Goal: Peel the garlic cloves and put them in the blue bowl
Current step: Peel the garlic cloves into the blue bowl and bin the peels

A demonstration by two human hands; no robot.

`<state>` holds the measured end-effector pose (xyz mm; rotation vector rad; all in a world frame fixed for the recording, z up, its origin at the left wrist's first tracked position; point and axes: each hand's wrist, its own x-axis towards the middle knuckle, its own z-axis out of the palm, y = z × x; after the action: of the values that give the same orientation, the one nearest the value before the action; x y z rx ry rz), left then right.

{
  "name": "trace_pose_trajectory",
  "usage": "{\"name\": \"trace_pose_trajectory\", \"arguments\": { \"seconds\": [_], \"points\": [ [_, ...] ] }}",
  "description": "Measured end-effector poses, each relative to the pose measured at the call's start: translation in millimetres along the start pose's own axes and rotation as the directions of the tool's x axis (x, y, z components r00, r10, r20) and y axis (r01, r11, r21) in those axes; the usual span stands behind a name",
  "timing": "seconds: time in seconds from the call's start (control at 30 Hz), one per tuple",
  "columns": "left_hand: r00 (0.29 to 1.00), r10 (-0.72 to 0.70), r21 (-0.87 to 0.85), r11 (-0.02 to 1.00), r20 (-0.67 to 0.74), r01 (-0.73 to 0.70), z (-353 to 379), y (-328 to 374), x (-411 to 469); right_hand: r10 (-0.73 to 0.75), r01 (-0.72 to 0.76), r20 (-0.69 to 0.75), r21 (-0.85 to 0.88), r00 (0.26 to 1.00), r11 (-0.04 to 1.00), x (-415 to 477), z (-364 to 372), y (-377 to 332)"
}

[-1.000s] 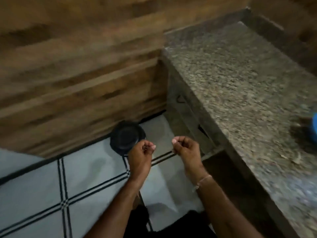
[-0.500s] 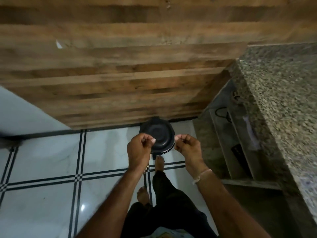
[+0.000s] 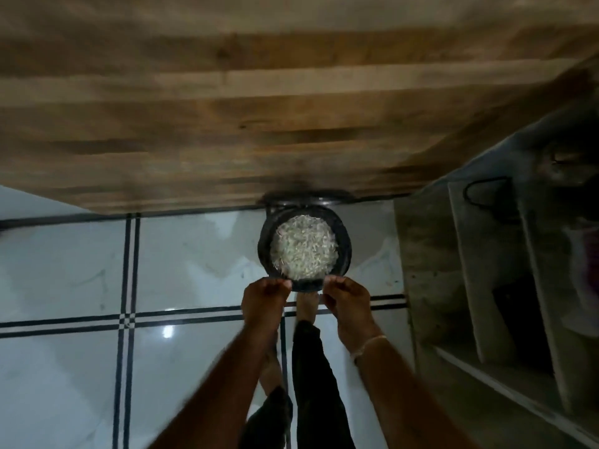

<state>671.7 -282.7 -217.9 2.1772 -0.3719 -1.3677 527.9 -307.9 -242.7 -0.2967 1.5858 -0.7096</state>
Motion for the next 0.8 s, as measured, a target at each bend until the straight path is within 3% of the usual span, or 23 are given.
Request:
{"name": "trace_pose_trajectory", "arguments": {
  "seconds": [0.13,0.23,0.37,0.47,0.53,0.6,0.63,0.67,0.73,0.8],
  "points": [
    [0.974,-0.22,-0.08,0.971,0.048,0.224,60,-14,97,0.043,-0.043,-0.034,0.002,0.999,0.999,112,22,35],
    [0.924,-0.372,-0.257,0.888,0.09,0.382,95,-25,151,0.107,-0.105,-0.049,0.057,0.993,0.993,178,29,61],
    [0.913,-0.407,-0.282,0.872,0.04,0.401,113,-36,181,0.165,-0.164,-0.126,0.02,0.978,0.986,212,24,71],
    [0.913,-0.408,-0.255,0.881,0.019,0.399,116,-41,184,0.055,-0.065,-0.118,-0.086,0.992,0.994,201,27,64],
    [0.883,-0.437,-0.311,0.826,0.172,0.47,121,-29,178,-0.04,0.043,0.027,-0.154,0.999,0.987,181,34,67],
    [0.819,-0.455,-0.325,0.761,0.348,0.561,122,-12,167,-0.039,0.117,0.265,-0.287,0.964,0.951,169,34,75],
    [0.79,-0.454,-0.322,0.738,0.413,0.593,120,-5,162,-0.022,0.13,0.29,-0.359,0.957,0.924,168,33,75],
    [0.782,-0.446,-0.312,0.74,0.436,0.596,117,0,154,-0.009,0.102,0.226,-0.401,0.974,0.91,168,29,74],
    [0.8,-0.422,-0.339,0.746,0.427,0.574,109,7,135,0.022,0.025,0.135,-0.338,0.991,0.941,151,30,57],
    [0.804,-0.391,-0.283,0.791,0.448,0.543,98,21,104,-0.036,0.109,0.219,-0.333,0.975,0.937,123,34,42]
  ]
}}
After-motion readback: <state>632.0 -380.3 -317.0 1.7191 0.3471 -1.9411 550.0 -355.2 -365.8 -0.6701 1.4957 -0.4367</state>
